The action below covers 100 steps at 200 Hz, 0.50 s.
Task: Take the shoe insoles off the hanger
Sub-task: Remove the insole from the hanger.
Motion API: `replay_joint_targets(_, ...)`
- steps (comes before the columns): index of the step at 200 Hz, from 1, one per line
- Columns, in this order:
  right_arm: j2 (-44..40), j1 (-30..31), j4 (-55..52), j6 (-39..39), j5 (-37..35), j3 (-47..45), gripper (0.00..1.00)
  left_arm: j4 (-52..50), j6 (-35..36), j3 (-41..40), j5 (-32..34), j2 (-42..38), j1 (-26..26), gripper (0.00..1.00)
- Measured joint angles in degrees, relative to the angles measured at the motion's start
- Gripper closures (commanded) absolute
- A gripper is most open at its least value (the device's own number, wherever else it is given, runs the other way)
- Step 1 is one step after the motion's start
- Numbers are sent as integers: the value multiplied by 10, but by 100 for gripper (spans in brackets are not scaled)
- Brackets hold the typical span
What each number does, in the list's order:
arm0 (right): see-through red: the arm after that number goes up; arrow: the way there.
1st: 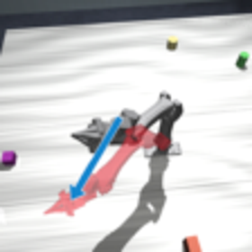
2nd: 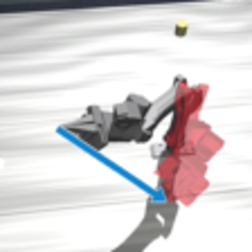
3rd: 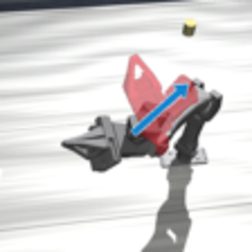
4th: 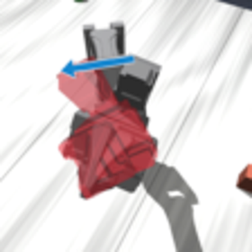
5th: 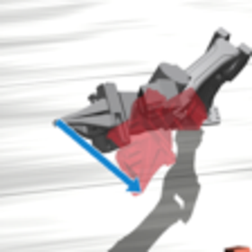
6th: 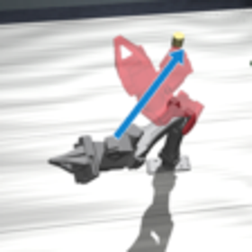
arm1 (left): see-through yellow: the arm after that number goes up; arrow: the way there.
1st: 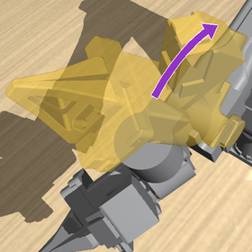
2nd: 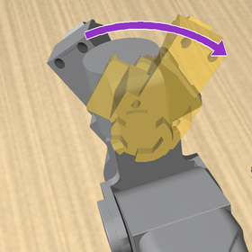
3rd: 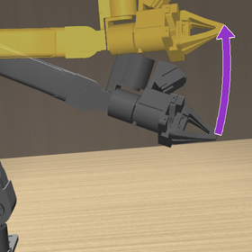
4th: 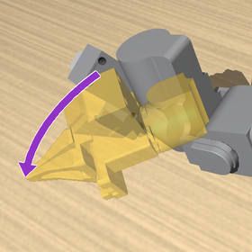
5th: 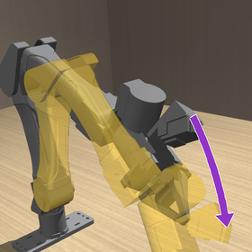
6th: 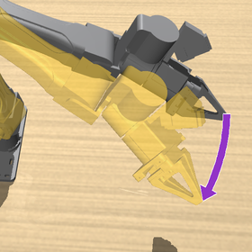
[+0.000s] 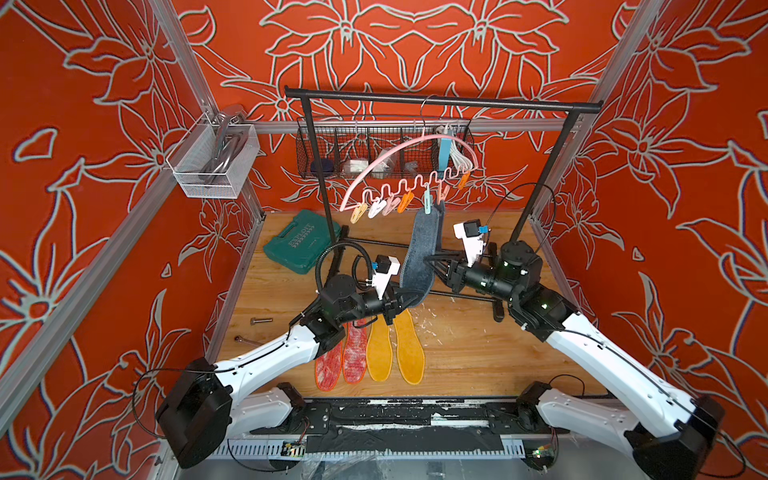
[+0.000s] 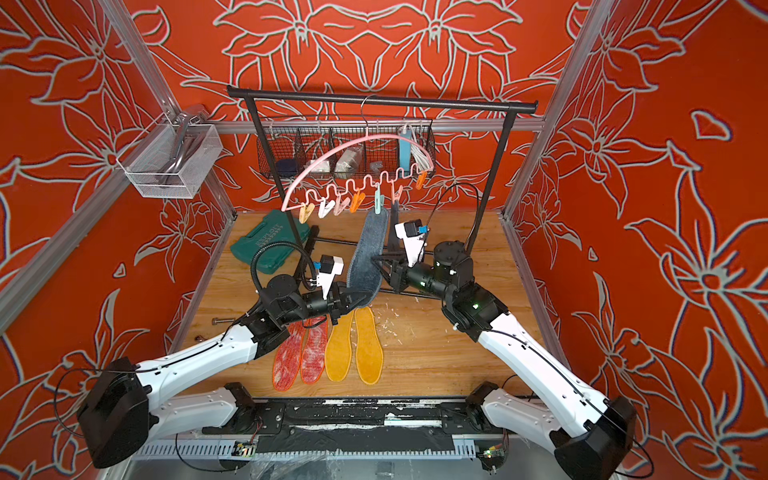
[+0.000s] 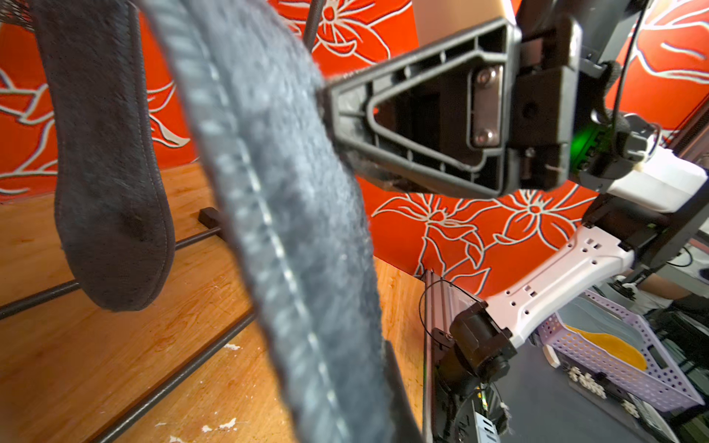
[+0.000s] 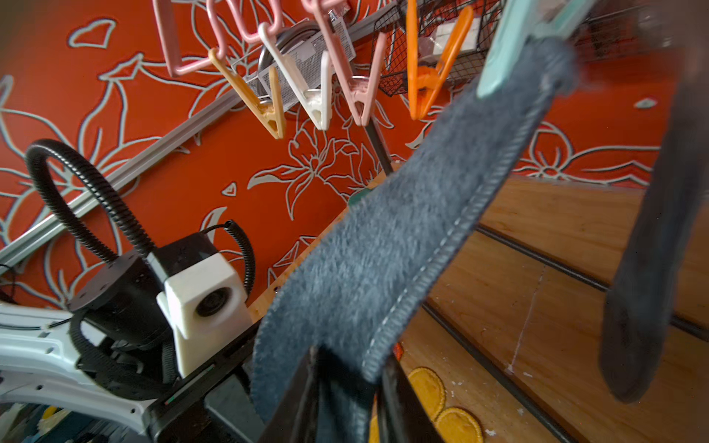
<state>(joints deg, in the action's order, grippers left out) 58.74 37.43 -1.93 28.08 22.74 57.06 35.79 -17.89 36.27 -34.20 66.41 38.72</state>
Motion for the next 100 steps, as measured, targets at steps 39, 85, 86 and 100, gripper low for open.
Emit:
replay_joint_targets(39,6,0,-7,-3,-25,20,42,-11,-2,7,-30,0,0,100)
replay_joint_targets(85,47,-12,-20,-2,-47,75,39,-33,1,9,-35,-23,2,100)
replay_joint_targets(86,49,-13,-21,-2,-47,77,39,-33,1,9,-35,-23,2,100)
replay_joint_targets(100,64,-23,-23,3,-47,90,38,-38,5,8,-35,-36,3,100)
